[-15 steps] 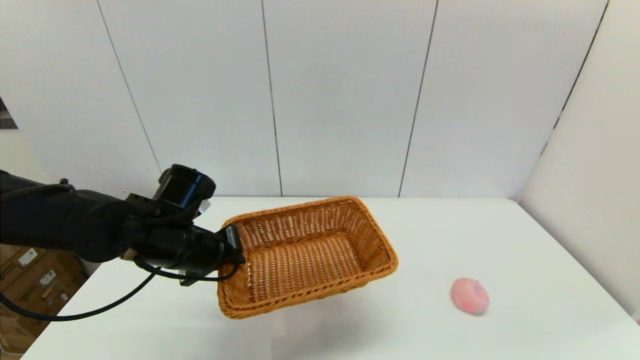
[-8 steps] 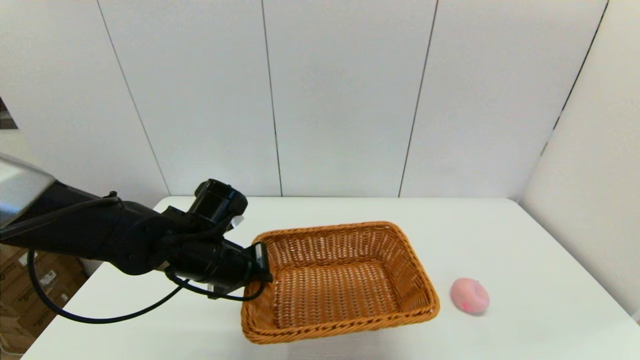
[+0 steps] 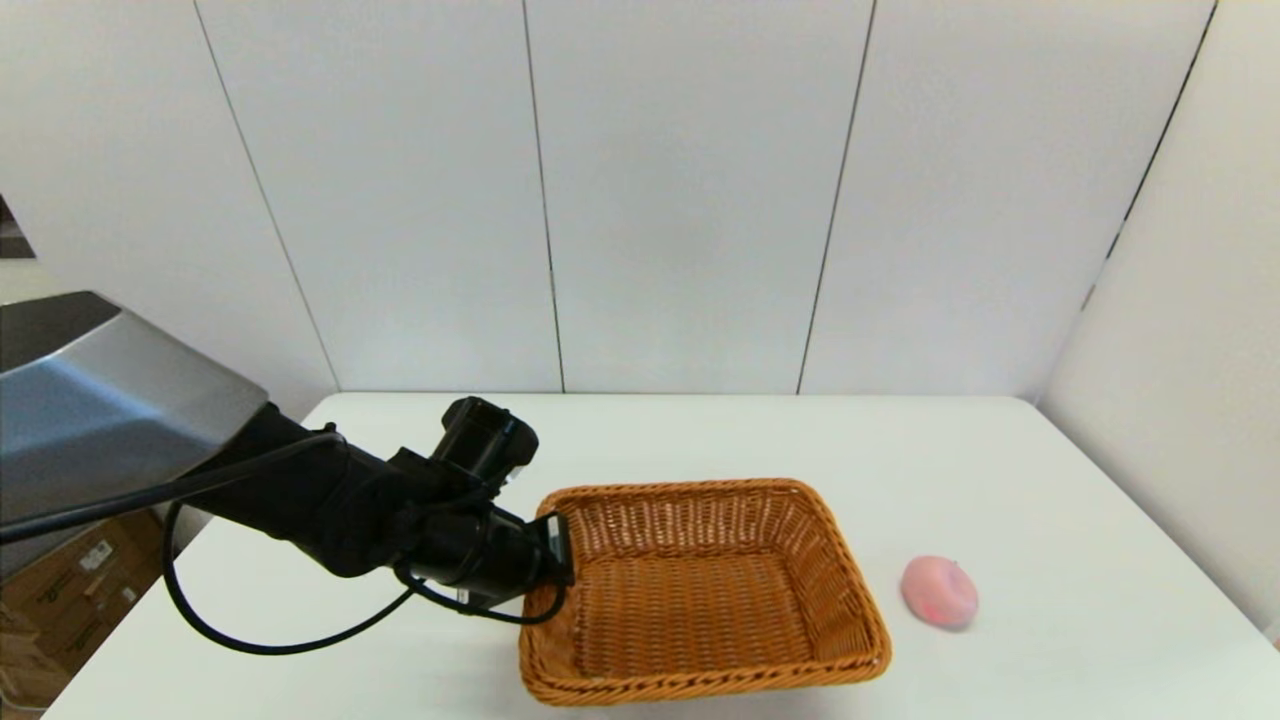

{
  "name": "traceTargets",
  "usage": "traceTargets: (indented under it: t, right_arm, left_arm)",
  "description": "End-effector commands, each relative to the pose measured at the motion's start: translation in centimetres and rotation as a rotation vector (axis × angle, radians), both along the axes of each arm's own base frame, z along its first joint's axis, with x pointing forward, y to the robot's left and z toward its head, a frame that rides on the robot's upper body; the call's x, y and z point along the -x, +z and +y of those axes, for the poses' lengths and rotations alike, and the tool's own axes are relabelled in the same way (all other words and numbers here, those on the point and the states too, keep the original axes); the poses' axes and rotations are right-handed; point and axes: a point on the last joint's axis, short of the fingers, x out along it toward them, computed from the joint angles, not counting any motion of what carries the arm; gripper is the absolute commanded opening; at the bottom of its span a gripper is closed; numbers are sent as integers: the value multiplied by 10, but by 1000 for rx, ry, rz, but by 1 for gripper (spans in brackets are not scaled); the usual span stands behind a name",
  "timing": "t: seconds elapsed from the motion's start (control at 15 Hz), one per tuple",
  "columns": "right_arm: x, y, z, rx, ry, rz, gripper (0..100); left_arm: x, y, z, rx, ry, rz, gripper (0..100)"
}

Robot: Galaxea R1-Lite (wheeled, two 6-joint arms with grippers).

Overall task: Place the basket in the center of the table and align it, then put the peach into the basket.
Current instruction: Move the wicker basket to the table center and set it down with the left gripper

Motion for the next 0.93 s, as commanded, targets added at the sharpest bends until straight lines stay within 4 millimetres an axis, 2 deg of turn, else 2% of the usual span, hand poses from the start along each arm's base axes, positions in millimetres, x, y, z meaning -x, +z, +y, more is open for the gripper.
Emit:
traceTargets:
  t: [0.07,0.93]
  right_arm:
    - [0,0,0,0,0,-2,100]
    - [0,0,0,0,0,0,100]
  left_arm:
    - [-1,-17,-1,-19,-5,29,0]
    - [-2,-19,-2,-22,-19,23,0]
